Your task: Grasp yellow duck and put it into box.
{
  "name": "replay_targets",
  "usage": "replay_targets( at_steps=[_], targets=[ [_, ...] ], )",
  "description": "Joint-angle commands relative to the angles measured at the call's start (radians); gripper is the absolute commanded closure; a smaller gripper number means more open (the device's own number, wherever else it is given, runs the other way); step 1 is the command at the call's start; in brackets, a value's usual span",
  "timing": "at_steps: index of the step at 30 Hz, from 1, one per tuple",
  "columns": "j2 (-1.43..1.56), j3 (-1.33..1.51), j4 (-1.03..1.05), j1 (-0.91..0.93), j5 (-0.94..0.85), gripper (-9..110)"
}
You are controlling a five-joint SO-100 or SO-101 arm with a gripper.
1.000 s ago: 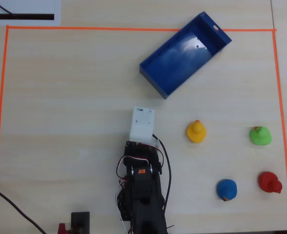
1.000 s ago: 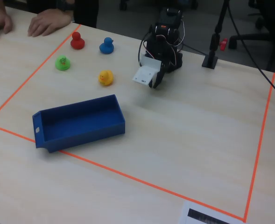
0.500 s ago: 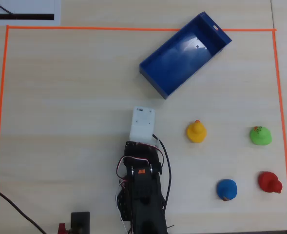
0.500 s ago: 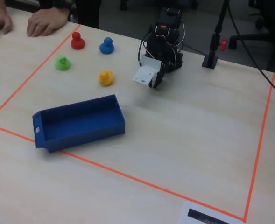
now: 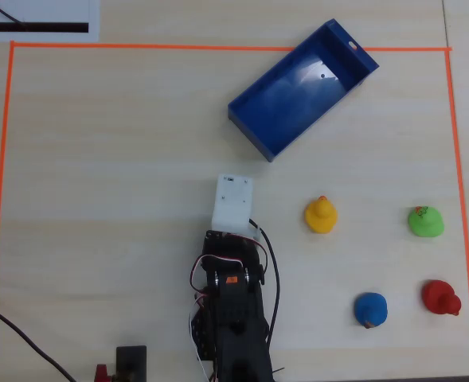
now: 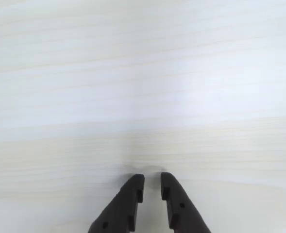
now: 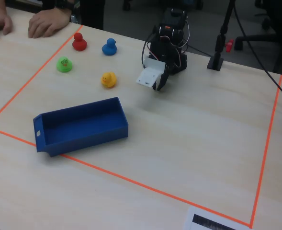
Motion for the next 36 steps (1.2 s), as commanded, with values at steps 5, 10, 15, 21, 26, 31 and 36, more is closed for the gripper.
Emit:
replay_targets(
  at_steps=[5, 10, 15, 21, 26, 31, 36],
  targets=[
    [0.000, -0.006, 0.021, 0.000, 0.006, 101],
    [0.000, -0.006, 0.020, 0.000, 0.002, 101],
    [0.000, -0.006, -0.126, 0.048, -0.057, 101],
    [-0.006, -0.127, -0.339, 0.147, -0.015, 101],
    [-0.201, -0.400, -0.376, 0.207, 0.029, 101],
    [-0.515, -0.623, -0.502, 0.394, 0.031, 101],
    [-0.788, -0.733, -0.647, 0.606, 0.035, 95]
  ],
)
